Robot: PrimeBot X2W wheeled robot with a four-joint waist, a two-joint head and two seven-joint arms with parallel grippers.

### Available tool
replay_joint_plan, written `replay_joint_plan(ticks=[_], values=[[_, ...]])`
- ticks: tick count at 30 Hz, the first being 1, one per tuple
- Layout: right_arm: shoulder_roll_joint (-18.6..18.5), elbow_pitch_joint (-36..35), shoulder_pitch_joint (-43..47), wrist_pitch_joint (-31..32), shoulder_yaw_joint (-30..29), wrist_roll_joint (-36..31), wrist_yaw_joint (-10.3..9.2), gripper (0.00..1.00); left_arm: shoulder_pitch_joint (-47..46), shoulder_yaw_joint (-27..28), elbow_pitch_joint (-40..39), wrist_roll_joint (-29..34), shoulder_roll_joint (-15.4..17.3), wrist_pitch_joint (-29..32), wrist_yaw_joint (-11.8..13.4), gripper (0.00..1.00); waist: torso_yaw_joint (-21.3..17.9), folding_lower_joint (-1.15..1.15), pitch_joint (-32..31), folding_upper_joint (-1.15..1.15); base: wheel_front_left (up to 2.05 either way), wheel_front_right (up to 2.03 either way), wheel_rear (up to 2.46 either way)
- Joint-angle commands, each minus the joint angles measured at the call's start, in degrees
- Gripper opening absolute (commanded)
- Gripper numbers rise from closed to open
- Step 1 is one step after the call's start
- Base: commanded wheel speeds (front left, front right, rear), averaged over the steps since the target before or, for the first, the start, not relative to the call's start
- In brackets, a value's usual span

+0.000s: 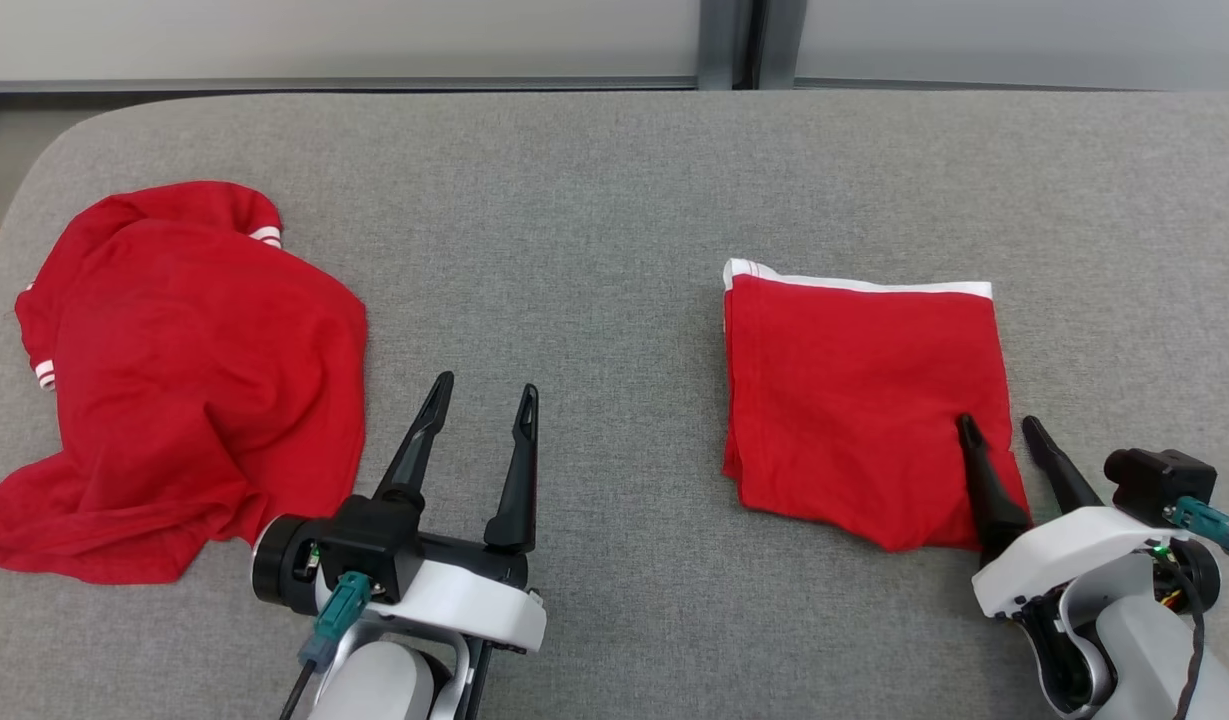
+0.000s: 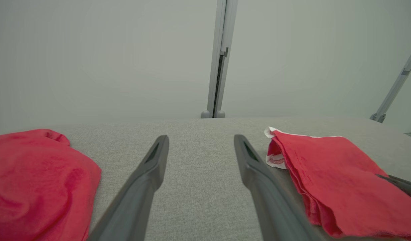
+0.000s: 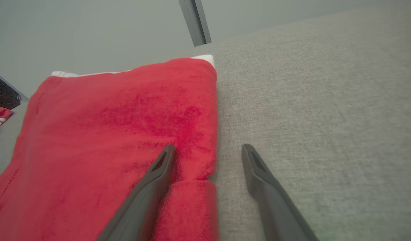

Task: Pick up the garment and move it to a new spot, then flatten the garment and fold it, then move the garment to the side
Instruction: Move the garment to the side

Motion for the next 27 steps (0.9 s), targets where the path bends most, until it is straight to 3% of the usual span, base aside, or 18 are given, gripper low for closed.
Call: replay_joint_plan(ticks=[1, 2, 3, 4, 19, 27], values=[[-0.38, 0.63, -0.87, -0.34, 0.53, 0.45, 0.00, 1.00, -0.89, -0.01, 0.07, -0.28, 0.21, 0.00, 0.35, 1.00, 0.52, 0.00, 0.63, 0.00, 0.00, 0.00, 0.00], [-0.44, 1.20, -1.29, -0.38, 1.22, 1.02, 0.00, 1.00, -0.96, -0.13, 0.16, -0.27, 0.21, 0.00, 0.35, 1.00, 0.61, 0.00, 0.74, 0.00, 0.00, 0.00, 0.00], [-0.50, 1.67, -1.59, -0.48, 1.82, 1.40, 0.00, 0.47, -1.07, -0.23, 0.29, -0.27, 0.22, 0.00, 0.32, 1.00, 0.65, 0.00, 0.83, 0.00, 0.00, 0.00, 0.00], [-0.61, 2.13, -1.86, -0.78, 2.46, 1.69, 0.00, 0.02, -1.20, -0.28, 0.35, -0.24, 0.22, 0.00, 0.30, 1.00, 0.65, 0.00, 0.87, 0.00, 0.00, 0.00, 0.00], [-6.02, 4.32, -7.09, -4.03, 7.36, -8.15, -0.01, 0.00, -2.24, -0.87, -0.42, 0.98, 0.21, 0.00, -0.96, 1.00, -5.53, 0.00, -0.02, 0.00, 0.00, 0.00, 0.00], [-13.09, 1.96, -10.56, -4.03, 12.10, -14.41, -0.02, 0.00, -5.42, -1.71, -1.79, 2.61, 0.23, 0.00, -1.85, 1.00, -11.54, 0.00, 3.38, 0.00, 0.00, 0.00, 0.00]])
